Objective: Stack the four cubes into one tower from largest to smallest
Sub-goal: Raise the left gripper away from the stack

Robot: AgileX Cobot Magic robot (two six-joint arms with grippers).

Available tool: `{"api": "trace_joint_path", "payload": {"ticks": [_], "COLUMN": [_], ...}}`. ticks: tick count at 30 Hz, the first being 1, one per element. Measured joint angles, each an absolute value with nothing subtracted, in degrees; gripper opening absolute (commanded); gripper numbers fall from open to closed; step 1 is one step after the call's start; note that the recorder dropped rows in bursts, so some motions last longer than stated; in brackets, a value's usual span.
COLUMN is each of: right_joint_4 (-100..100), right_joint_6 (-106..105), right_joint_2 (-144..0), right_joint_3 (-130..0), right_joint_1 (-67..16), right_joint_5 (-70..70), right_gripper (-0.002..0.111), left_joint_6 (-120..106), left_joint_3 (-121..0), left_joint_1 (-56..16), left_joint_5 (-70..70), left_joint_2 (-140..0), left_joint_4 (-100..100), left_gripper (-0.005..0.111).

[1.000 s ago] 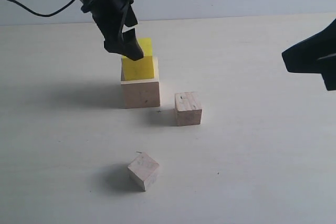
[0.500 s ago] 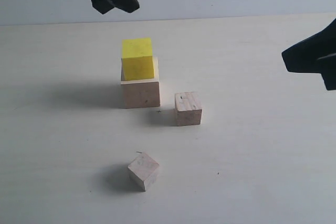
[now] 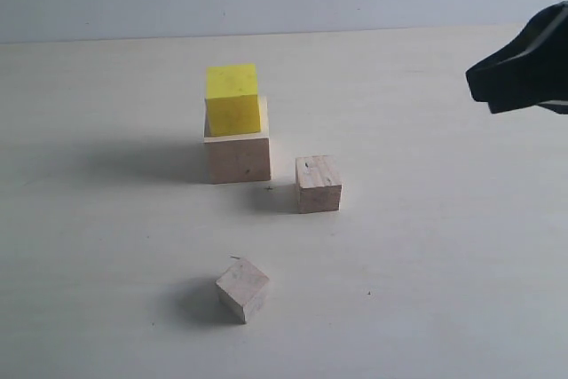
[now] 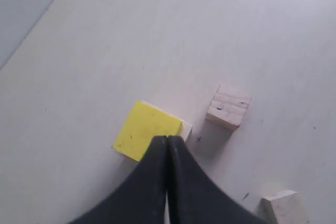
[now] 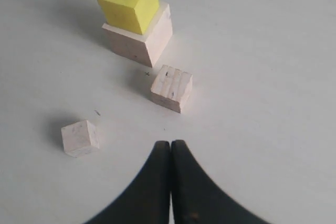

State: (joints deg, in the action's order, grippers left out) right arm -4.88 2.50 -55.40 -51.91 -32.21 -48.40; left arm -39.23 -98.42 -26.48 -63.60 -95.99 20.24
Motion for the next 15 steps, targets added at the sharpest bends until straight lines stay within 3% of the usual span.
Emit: {"api": "trace_joint_path", "payload": {"ticks": [7,15], "right_joint_4": [-4.62,-4.62], "right_joint_6": [2.73,2.73], "right_joint_2": [-59.46,-61.72], "right_joint_3": [-51.91,-51.91], "right_joint_1": [-32.21,-32.21], "right_joint_5": [-46.29,-44.07], "right_gripper": [0.000,0.000], "left_joint_6": [-31.20,-20.40], "left_joint_3": [-94.00,-74.32], "left_joint_1": [-26.48,-26.48], "left_joint_5": [-61.26,-46.57], "left_joint_2": [-88.71,-72.19], "left_joint_4": [19.77,16.40], "left_gripper": [0.000,0.000]}}
